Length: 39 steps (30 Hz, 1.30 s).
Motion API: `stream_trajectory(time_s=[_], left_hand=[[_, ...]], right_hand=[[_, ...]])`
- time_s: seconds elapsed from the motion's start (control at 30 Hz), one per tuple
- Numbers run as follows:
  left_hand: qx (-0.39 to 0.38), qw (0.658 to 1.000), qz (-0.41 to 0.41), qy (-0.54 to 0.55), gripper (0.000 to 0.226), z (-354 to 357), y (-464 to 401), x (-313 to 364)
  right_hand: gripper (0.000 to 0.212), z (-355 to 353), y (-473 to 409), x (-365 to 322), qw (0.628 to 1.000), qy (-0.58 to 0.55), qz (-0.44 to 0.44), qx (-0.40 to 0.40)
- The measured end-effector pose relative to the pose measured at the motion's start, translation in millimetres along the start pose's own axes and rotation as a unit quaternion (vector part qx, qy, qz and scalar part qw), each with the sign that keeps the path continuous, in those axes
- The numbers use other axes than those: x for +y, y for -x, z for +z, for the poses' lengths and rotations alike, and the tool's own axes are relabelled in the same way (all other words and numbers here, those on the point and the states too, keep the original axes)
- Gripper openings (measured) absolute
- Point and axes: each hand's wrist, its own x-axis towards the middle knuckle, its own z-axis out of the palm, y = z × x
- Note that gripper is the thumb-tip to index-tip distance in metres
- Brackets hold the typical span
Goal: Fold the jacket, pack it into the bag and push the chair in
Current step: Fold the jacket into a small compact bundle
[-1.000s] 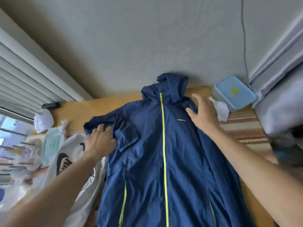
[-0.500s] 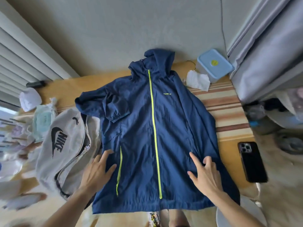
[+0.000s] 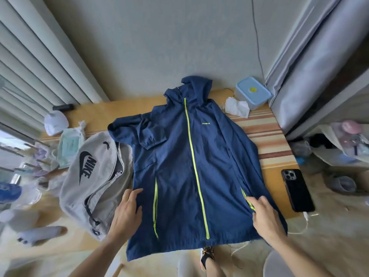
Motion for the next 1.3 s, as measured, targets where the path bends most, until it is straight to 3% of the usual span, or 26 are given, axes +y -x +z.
stream_trajectory(time_s=[0.13, 0.23, 0.3, 0.4, 0.47, 0.53, 0.63, 0.77, 0.9, 0.97, 1.03, 1.1, 1.2, 1.3], left_hand=[[-0.105, 0.992, -0.056, -0.05, 0.062, 11.0, 7.0, -12.1], [-0.013, 0.989, -0.048, -0.138, 0.053, 8.5, -0.3, 9.2], [0.047, 0.98, 0.03, -0.189, 0.055, 5.4, -21.3, 27.7], [0.018, 0.955, 0.153, -0.254, 0.06, 18.9, -64.5, 39.0], [-0.043, 0.948, 0.138, -0.284, 0.048, 27.1, -93.2, 45.1], [-0.046, 0.954, 0.093, -0.28, 0.038, 26.3, -128.5, 58.1], [0.02, 0.978, 0.035, -0.207, 0.035, 6.6, -209.8, 93.3], [0.1, 0.993, -0.057, 0.021, 0.045, -26.4, -326.4, 142.6], [0.047, 0.966, -0.18, 0.18, 0.073, -35.7, -427.5, 157.8], [-0.005, 0.943, -0.217, 0.253, 0.084, -32.2, -459.1, 158.1], [-0.01, 0.913, -0.235, 0.333, 0.08, -30.5, -473.1, 157.4], [0.031, 0.886, -0.211, 0.412, 0.055, -34.3, -470.6, 157.4], [0.091, 0.872, -0.155, 0.456, 0.043, -47.8, -424.6, 145.8], [0.072, 0.897, -0.165, 0.403, 0.034, -41.0, -361.6, 109.7]], right_hand=[[0.047, 7.2, 20.7, 13.2, 0.997, 0.031, -0.004, -0.07], [0.05, 7.9, 6.1, 10.3, 0.999, 0.03, -0.024, 0.002], [0.063, 4.5, -20.0, -0.5, 0.997, 0.013, -0.055, 0.044], [0.064, -2.2, -71.9, -20.5, 0.991, 0.069, -0.111, 0.0], [0.048, -14.6, -110.0, -37.4, 0.988, 0.101, -0.113, -0.021], [0.045, -38.5, -159.0, -58.8, 0.993, 0.067, -0.099, -0.024], [0.042, -88.1, -249.2, -104.5, 0.992, -0.102, -0.073, 0.019], [0.051, -147.6, -355.8, -170.6, 0.938, -0.345, -0.004, 0.041], [0.101, -166.9, -439.4, -205.6, 0.897, -0.439, 0.055, 0.02], [0.094, -162.4, -462.4, -210.5, 0.902, -0.428, 0.051, 0.01], [0.059, -163.5, -470.1, -213.3, 0.893, -0.449, 0.0, 0.036], [0.043, -177.0, -457.0, -211.6, 0.873, -0.472, -0.095, 0.081], [0.031, -198.7, -401.5, -195.1, 0.861, -0.396, -0.291, 0.132], [0.039, -182.7, -344.7, -164.0, 0.859, -0.255, -0.439, 0.064]])
